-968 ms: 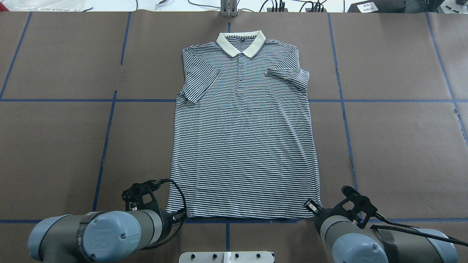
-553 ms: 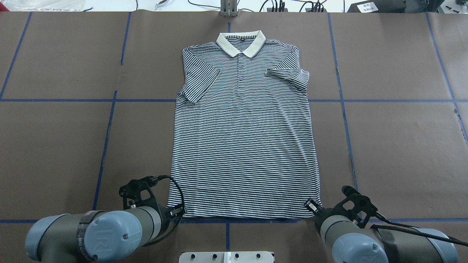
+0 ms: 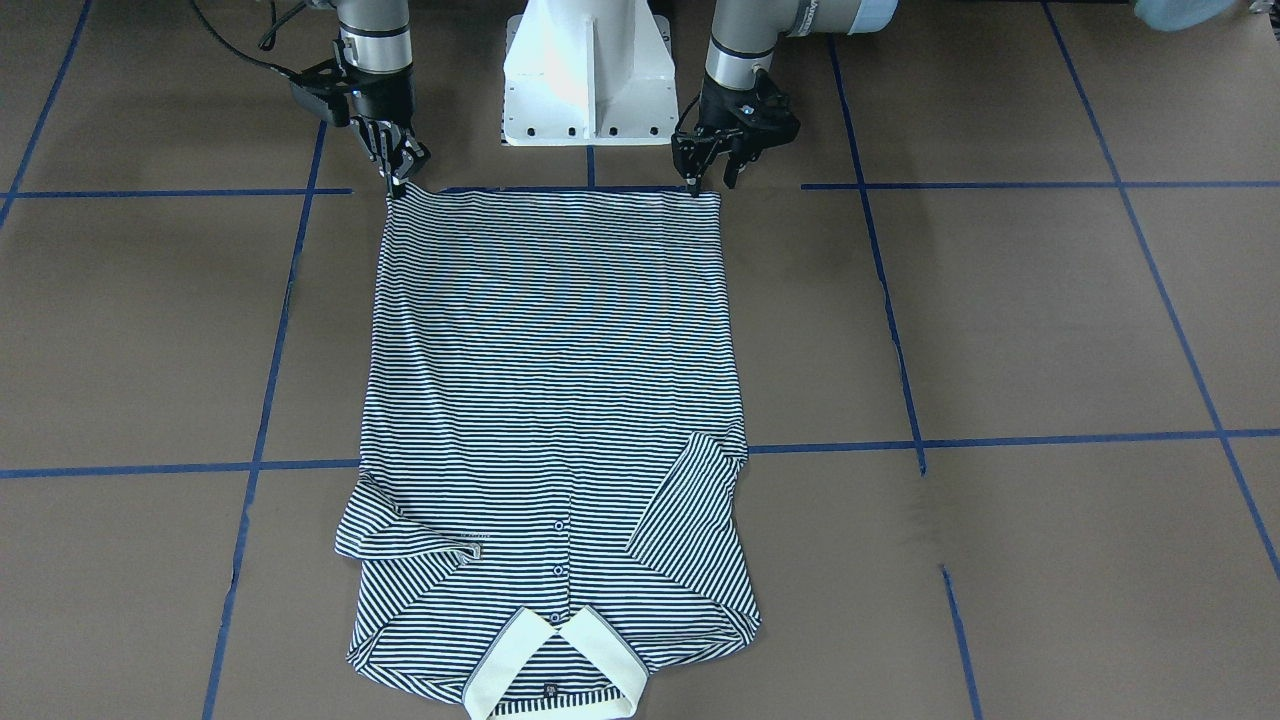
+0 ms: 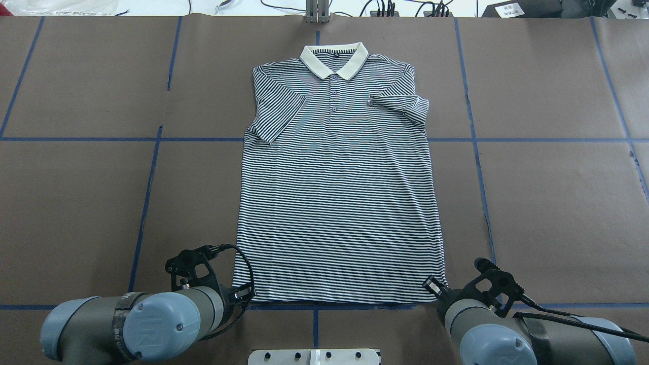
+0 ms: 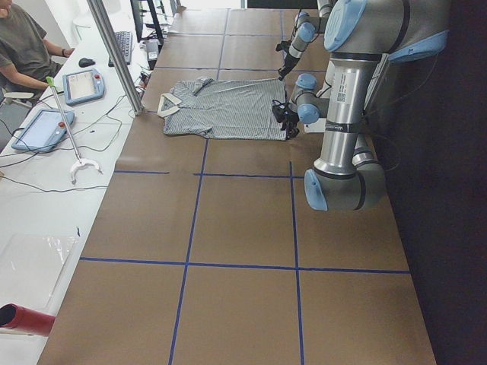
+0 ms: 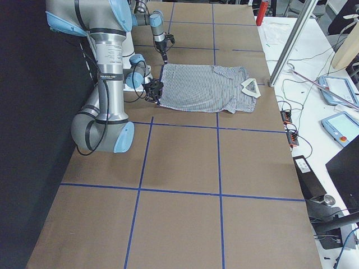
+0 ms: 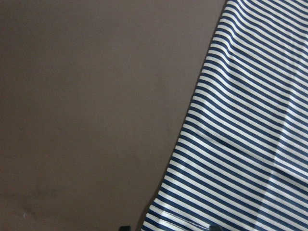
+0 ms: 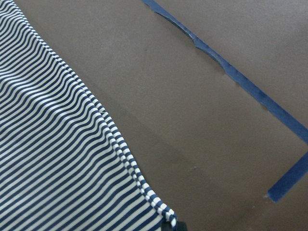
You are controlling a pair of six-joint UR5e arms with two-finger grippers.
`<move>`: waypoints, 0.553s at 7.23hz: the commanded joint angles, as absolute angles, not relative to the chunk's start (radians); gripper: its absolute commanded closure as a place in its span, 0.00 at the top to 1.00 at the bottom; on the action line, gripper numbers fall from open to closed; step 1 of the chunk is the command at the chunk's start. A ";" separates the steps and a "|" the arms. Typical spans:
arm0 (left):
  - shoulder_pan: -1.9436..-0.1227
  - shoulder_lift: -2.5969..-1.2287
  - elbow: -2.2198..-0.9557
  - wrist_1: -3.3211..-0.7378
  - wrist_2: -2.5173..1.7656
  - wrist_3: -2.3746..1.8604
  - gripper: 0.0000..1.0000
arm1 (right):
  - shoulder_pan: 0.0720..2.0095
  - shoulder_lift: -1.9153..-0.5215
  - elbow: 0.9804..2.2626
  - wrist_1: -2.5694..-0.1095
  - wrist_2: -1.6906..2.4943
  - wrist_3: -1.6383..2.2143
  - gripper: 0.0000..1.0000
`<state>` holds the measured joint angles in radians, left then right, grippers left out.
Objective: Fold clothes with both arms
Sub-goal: 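Grasp both hem corners with the left and right grippers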
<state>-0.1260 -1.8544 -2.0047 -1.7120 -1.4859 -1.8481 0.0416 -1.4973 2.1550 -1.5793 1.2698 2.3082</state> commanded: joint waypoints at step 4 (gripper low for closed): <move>-0.124 -1.855 -1.983 -1.712 -1.486 -1.847 0.55 | 0.041 -1.497 2.157 -1.580 1.269 2.309 0.00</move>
<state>-0.1250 -1.8546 -1.9887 -1.7119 -1.4863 -1.8469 0.0414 -1.4960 2.1567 -1.5800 1.2688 2.3086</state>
